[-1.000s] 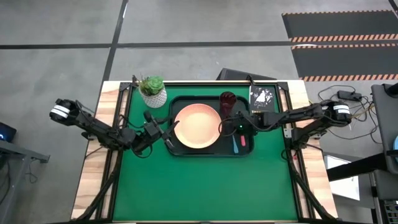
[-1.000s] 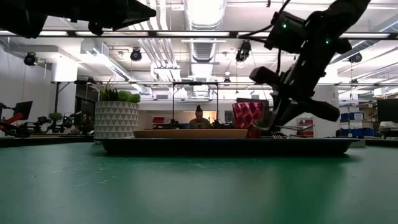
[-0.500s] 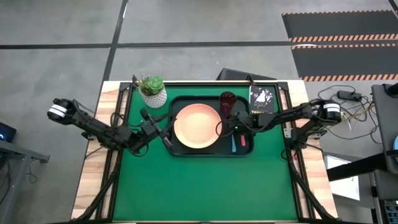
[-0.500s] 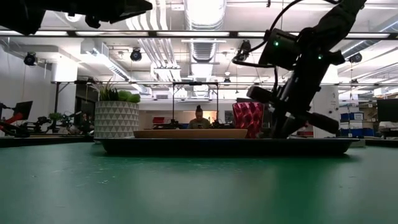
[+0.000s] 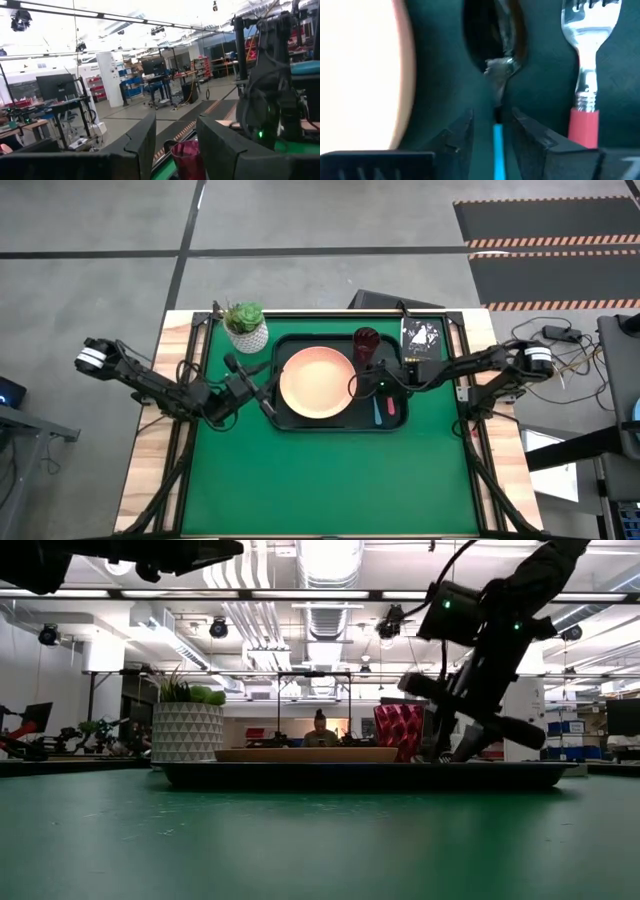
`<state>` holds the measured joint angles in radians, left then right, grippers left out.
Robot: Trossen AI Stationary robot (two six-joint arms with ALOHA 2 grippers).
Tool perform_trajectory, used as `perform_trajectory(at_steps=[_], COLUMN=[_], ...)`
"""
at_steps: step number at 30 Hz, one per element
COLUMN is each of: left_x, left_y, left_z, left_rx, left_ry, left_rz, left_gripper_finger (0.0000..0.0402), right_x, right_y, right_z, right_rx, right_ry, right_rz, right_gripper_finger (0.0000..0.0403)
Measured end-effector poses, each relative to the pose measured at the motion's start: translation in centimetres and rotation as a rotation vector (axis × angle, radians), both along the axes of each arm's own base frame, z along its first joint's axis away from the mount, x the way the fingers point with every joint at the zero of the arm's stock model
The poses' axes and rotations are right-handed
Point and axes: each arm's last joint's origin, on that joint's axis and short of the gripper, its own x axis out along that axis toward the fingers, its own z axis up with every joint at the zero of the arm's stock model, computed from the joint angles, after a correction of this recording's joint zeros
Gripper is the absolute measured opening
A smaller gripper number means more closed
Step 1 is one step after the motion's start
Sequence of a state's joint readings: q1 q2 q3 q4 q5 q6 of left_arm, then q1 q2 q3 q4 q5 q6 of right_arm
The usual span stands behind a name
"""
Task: Pick and place plate/cup/fork/spoon on tray
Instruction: Return to Home Position
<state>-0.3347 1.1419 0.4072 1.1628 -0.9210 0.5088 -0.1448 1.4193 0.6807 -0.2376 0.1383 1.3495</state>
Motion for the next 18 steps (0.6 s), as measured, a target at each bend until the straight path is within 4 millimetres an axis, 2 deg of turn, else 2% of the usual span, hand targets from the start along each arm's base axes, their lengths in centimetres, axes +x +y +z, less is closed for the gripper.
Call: perform_trajectory(at_steps=[5,10,12,14,16,18], left_x=[-0.2,-2.1,-3.2,-4.8,-6.4,-7.9], left_y=[-0.3,-1.6,-2.1,-2.4,-2.3,-2.0], left_z=[-0.4,0.3,0.3,-0.6,-1.6,-2.1], left_rx=[0.073,0.168,0.214,0.262,0.21,0.106], left_ry=[0.088,0.187,0.245,0.379,0.488,0.546], left_rz=[0.001,-0.109,-0.262,-0.531,-0.828,-1.01], left_gripper_finger=[0.0121,0.0121,0.0121,0.0121,0.0121,0.0121], right_x=[-0.7,-1.8,-2.0,-2.3,-2.9,-3.8], right_y=[0.5,2.8,4.3,6.2,7.5,7.9], right_z=[2.9,6.7,8.1,8.8,9.2,9.1], right_rx=[-0.036,-0.361,-0.566,-0.782,-0.991,-1.163], right_ry=[-0.087,-0.165,-0.224,-0.341,-0.468,-0.55], right_rz=[0.117,0.505,0.7,0.886,1.003,1.034], right_gripper_finger=[0.0128,0.0126,0.012,0.0112,0.0102,0.0091])
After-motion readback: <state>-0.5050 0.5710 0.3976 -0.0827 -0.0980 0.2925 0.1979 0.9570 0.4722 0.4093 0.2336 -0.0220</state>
